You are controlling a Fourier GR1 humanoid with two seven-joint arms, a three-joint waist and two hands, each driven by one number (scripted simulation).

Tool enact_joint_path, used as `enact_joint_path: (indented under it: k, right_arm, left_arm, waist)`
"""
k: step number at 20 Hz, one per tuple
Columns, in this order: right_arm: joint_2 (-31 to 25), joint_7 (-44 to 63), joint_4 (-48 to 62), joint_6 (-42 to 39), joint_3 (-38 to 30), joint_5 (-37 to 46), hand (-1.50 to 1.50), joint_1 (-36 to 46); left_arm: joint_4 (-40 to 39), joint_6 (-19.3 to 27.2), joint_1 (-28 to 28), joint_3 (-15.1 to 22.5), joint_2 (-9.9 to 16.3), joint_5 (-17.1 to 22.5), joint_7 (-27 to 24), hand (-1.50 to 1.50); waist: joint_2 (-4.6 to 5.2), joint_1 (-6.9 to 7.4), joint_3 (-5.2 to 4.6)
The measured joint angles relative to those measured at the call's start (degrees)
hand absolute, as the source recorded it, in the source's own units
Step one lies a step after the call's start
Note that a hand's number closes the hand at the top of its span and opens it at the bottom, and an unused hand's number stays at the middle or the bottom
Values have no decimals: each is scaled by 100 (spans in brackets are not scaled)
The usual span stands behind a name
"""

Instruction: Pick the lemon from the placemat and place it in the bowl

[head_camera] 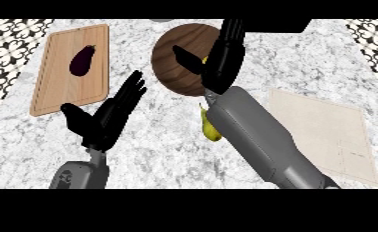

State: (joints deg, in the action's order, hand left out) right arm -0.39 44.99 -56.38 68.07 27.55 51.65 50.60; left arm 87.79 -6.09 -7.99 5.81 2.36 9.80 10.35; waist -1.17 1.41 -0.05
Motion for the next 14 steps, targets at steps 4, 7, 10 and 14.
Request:
enact_joint_path:
  k: [4,7,10,14]
  right_arm:
    - [6,295,-701,191,788,374,150,-620]
    - [12,485,-1102,279,1314,698,150,-1133]
    - [15,652,-1456,378,1810,978,150,-1751]
    - [19,811,-1798,523,2454,1286,150,-2669]
  left_arm:
    - [-43,12,53,-44,13,-1,-43,0]
    - [-44,25,90,-53,18,-2,-24,0]
    - [-13,25,91,-81,44,9,-13,0]
    - [-33,31,129,-68,22,-5,-49,0]
  waist:
    - [-52,-89,-6]
    - [-86,-141,-8]
    - [-95,-174,-5]
    - [-79,-231,-1]
